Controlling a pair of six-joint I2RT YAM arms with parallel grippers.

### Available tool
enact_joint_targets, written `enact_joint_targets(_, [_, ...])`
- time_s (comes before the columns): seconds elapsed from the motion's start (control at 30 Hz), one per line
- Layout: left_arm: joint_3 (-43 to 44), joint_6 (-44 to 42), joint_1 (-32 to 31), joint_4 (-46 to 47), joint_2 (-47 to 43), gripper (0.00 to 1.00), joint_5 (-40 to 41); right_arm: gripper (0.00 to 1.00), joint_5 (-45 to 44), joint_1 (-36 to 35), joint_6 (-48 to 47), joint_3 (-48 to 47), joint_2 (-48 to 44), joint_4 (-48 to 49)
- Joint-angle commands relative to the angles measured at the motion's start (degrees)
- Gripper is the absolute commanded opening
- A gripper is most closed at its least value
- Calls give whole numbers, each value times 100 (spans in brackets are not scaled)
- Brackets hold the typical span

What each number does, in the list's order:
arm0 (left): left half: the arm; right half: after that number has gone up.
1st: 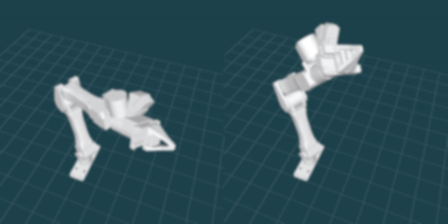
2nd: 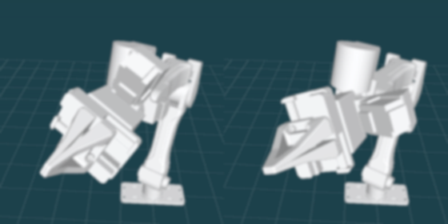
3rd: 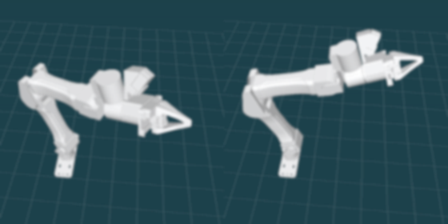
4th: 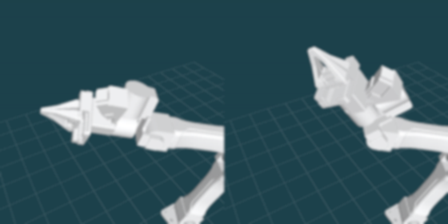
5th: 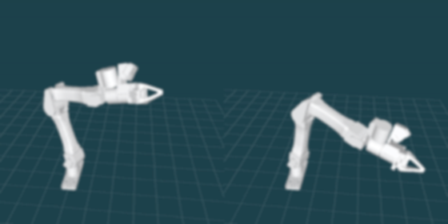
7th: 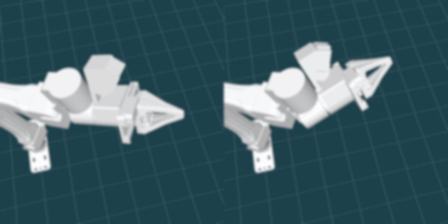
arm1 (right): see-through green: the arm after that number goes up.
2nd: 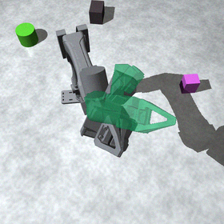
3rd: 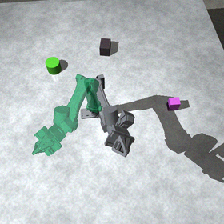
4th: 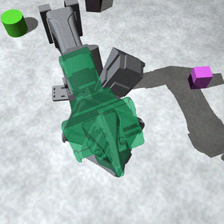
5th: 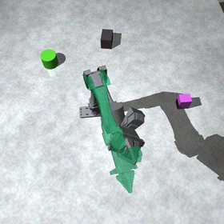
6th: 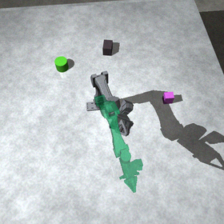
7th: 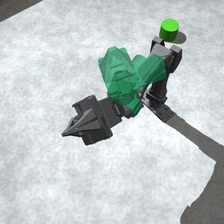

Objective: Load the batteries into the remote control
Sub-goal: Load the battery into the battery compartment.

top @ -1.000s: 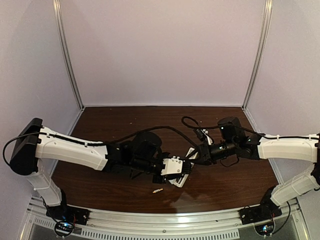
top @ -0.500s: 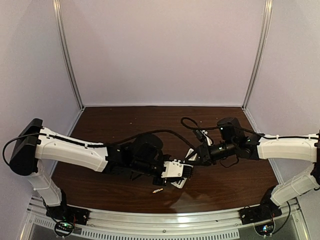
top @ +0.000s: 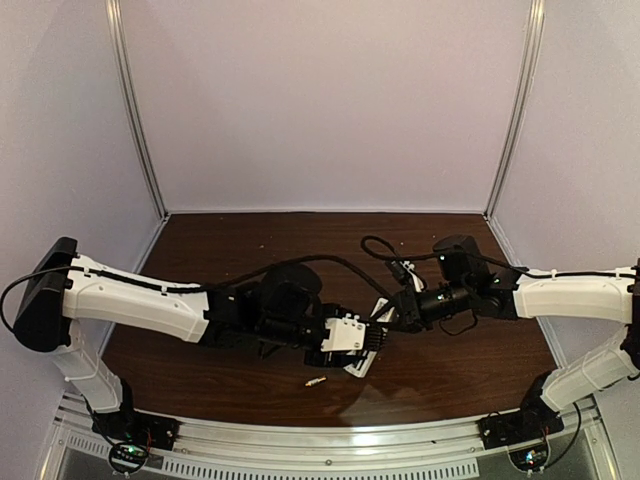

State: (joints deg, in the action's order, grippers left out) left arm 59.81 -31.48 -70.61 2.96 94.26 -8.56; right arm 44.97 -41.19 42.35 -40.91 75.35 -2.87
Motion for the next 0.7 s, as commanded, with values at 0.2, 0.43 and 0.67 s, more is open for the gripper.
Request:
enact_joint_targets(0.2, [-30, 178, -19, 124, -66, 56, 452, 0, 38, -38, -51, -155, -37, -20])
enact_joint_targets(0.43, [142, 139, -16, -71, 98, 59, 465, 0, 51, -38, -49, -154, -24, -11])
enact_joint_targets(0.67, [186, 19, -118, -226, 211, 60, 564, 0, 65, -38, -43, -172, -29, -12])
